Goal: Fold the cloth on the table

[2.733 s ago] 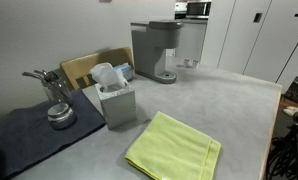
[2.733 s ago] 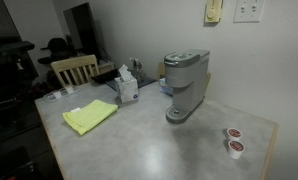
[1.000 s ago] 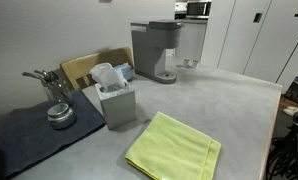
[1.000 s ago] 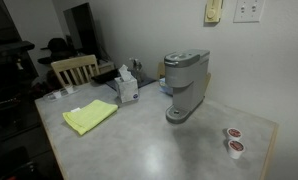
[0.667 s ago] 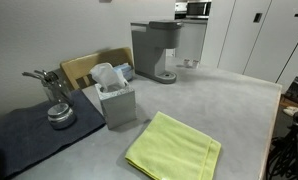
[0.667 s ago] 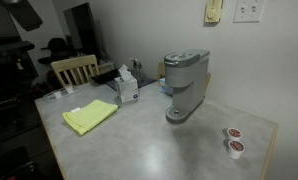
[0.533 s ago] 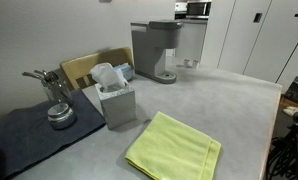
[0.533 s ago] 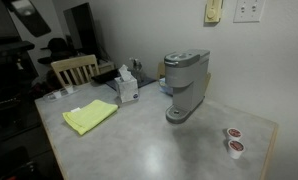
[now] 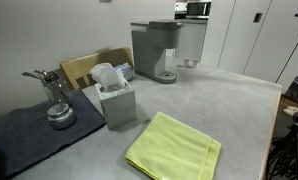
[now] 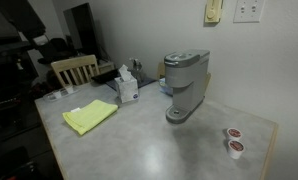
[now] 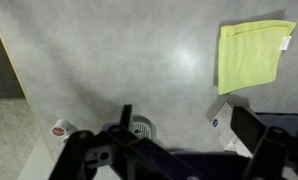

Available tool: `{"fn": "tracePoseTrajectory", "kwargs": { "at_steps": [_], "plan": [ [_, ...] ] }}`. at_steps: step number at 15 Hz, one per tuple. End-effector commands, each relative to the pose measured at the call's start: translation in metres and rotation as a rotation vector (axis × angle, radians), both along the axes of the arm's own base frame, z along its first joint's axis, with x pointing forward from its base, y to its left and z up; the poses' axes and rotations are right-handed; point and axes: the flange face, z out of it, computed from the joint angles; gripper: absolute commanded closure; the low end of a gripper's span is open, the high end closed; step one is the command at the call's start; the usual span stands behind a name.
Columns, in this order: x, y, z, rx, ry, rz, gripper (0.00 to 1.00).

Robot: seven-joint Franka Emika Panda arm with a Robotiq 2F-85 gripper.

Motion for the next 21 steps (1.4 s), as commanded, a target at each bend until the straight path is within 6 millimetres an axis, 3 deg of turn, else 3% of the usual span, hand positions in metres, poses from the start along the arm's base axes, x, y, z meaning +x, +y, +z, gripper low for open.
{"fn": "tracePoseTrajectory", "kwargs": {
  "at_steps": [1,4,9,14,21],
  "plan": [
    [0.0,0.0,0.002,0.0,-0.001,0.0,0.0],
    [-0.009,-0.005,0.001,0.036,-0.041,0.001,0.0],
    [0.004,0.006,-0.011,0.157,-0.163,0.007,0.0],
    [0.025,0.035,-0.046,0.243,-0.192,0.072,0.0],
    [0.053,0.085,-0.097,0.334,-0.046,0.219,0.0]
  ]
}}
